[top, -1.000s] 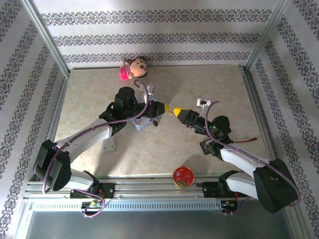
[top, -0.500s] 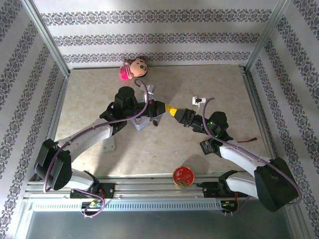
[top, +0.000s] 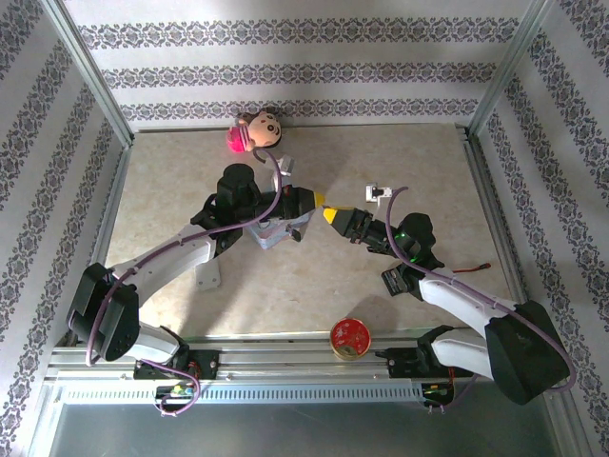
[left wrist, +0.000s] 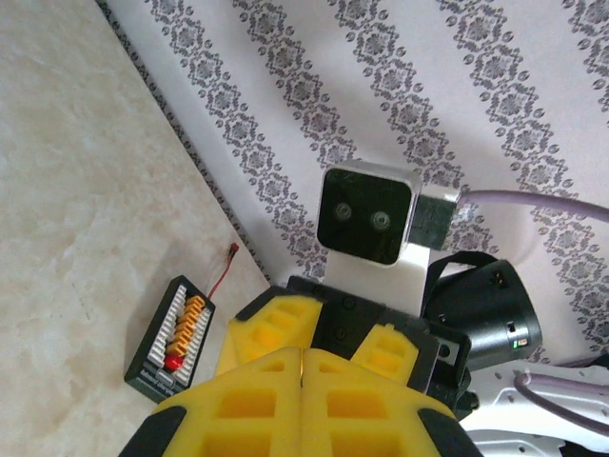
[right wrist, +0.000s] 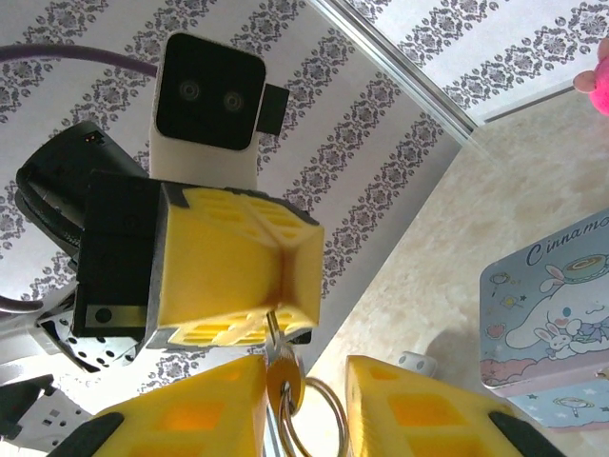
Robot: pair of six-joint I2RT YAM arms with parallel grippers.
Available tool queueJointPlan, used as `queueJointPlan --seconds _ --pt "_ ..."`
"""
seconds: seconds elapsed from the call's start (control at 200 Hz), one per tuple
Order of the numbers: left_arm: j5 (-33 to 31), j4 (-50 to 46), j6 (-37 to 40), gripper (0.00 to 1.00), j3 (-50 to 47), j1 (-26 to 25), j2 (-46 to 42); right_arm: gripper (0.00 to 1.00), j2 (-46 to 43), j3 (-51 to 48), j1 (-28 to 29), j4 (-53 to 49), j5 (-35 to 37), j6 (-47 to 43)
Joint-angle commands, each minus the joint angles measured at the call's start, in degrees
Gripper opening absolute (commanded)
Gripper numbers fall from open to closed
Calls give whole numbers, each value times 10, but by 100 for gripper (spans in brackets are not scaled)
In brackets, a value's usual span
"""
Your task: Unlock a padlock with a key
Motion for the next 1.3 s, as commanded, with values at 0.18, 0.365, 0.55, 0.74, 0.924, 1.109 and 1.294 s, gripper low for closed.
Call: queueJointPlan --seconds 0.18,0.365,0.55,0.74,0.924,1.109,1.294 --pt "14 75 -37 0 -1 8 11 22 -12 5 6 9 -7 -11" --pt "21 81 -44 0 -6 9 10 28 -21 -4 1 11 10 -11" --pt "22 79 -45 0 -12 10 8 28 -31 -4 -2 12 12 -10" --pt "24 94 -55 0 -15 9 12 26 -28 1 -1 15 4 -8" --pt "26 101 -60 0 -15 10 15 15 -25 2 0 19 3 -7" --pt "25 104 -69 0 -20 10 17 0 -27 -1 -1 18 9 -9" --pt "1 89 -76 40 -27 13 10 0 -30 -7 -2 -7 22 -18"
